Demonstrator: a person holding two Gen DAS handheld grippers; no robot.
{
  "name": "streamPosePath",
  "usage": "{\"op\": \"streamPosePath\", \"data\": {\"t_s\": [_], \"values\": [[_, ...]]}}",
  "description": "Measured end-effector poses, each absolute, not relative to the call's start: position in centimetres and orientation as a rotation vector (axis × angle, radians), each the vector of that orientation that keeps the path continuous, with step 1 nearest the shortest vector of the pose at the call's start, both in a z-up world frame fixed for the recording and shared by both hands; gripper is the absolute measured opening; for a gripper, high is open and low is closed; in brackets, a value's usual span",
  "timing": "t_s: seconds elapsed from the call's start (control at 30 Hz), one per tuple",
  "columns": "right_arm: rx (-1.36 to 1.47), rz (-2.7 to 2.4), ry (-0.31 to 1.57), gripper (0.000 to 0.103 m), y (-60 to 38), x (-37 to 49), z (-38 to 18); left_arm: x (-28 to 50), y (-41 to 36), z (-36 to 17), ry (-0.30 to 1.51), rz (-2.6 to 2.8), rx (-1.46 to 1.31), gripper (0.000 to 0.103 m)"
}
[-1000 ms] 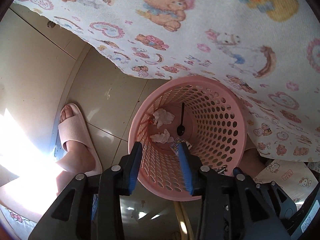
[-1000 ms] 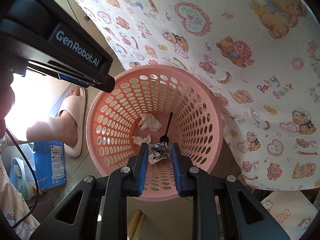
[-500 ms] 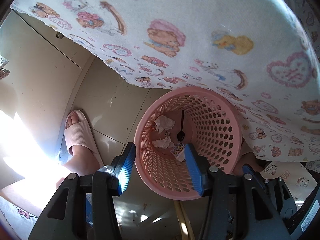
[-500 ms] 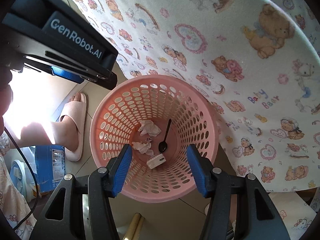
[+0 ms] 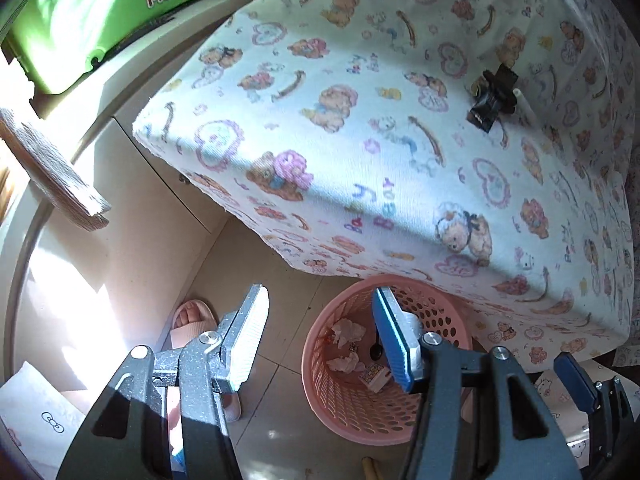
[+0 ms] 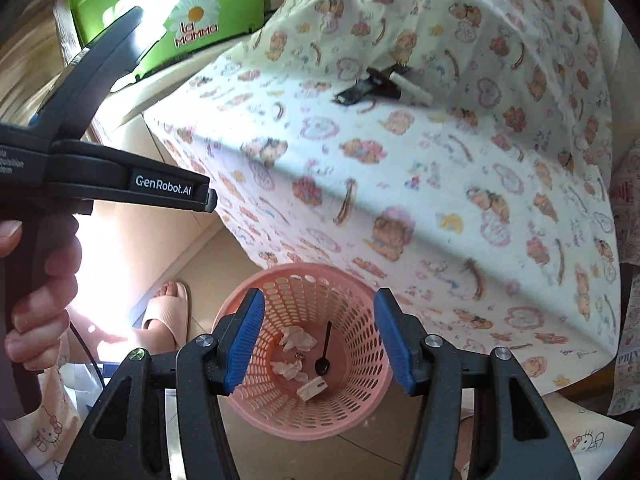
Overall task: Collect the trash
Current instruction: 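Lift both open tools back toward the black object on the chair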
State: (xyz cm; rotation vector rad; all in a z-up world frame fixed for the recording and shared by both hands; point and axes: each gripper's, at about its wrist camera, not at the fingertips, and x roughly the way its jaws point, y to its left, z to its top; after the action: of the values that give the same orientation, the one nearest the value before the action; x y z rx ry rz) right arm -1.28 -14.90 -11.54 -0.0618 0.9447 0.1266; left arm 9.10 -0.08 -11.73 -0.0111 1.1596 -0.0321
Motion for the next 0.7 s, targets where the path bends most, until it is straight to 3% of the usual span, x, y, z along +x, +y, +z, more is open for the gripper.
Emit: {"op": "streamPosePath", "data": {"t_s": [0.17,0.23,0.4,0.57,0.7], "values": [[-0.07,0.105,0.824,0.059,-15.5,-2.0,-8.3,8.5,0.1,-8.2,0.97,0.018,0.042,0.062],[-0.038,0.101,0.799,0.059,-16.2,-2.0,-7.3,8.4,0.4,-7.5,0.93,0.066,0.051,0.075],[0.034,0.059,0.694,0.07,-18.2,-2.6,-5.4,8.5,0.9,-6.5,0.888,0.073,0.049,0.077],[0.041,0.03,0.652,0.071,-19.2,-2.8,-4.2,6.9,-1.0,-4.7,0.766,0.044,0.13,0.078],[0.054,-0.018,0.625,0.072,-20.1,-3.0,-3.9,5.6,-2.3,-3.3,0.64,0.028,0.169,0.087]]}}
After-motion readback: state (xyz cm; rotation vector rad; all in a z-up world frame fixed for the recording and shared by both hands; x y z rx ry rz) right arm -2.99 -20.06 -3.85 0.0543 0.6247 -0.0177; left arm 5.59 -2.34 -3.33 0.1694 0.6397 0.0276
